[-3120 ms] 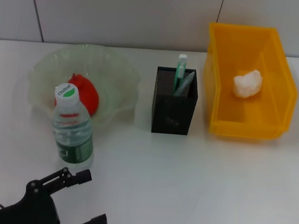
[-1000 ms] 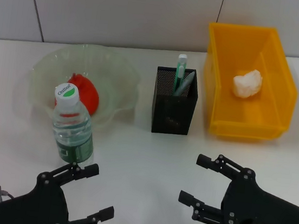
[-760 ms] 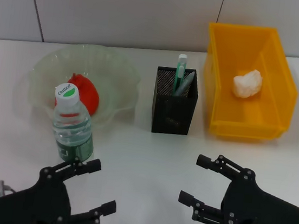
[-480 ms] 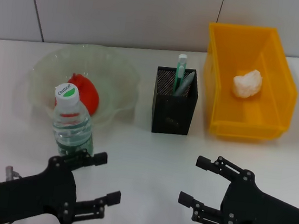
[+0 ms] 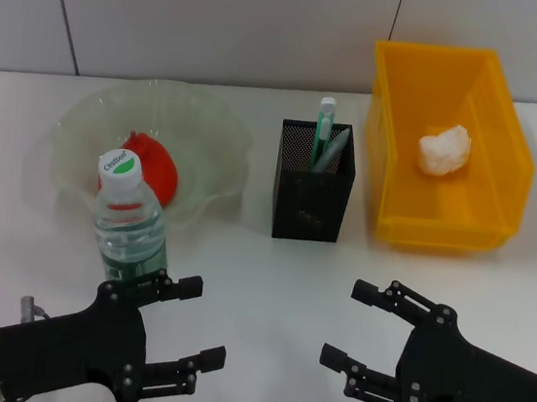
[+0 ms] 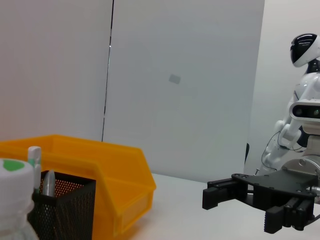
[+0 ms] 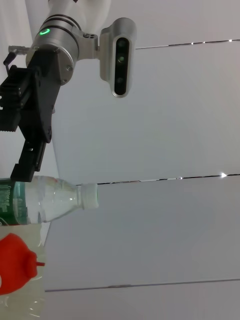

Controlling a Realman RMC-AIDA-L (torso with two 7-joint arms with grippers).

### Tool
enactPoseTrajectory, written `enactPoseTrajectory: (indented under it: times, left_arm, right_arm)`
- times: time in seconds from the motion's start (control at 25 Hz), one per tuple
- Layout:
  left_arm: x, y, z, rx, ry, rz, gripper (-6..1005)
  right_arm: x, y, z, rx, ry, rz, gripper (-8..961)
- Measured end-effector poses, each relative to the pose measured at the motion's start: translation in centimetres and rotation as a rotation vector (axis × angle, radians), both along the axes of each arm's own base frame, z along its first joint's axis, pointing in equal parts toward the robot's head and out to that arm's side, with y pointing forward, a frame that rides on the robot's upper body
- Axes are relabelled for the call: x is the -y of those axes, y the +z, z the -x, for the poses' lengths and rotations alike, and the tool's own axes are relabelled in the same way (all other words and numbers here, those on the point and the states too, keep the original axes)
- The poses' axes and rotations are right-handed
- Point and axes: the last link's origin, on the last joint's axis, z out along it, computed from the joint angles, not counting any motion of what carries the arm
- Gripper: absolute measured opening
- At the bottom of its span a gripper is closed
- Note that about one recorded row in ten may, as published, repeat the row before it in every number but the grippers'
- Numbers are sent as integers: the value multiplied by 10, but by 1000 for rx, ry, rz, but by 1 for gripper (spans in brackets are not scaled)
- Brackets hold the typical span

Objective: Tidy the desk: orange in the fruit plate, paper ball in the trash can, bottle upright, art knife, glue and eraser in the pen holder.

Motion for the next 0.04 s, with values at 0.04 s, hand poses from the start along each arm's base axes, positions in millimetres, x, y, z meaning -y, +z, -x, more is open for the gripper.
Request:
enactPoseTrajectory:
  times: [0.04]
  left_arm:
    - [0,0,0,0,0,0,814]
  right_arm:
    - [0,0,0,0,0,0,801]
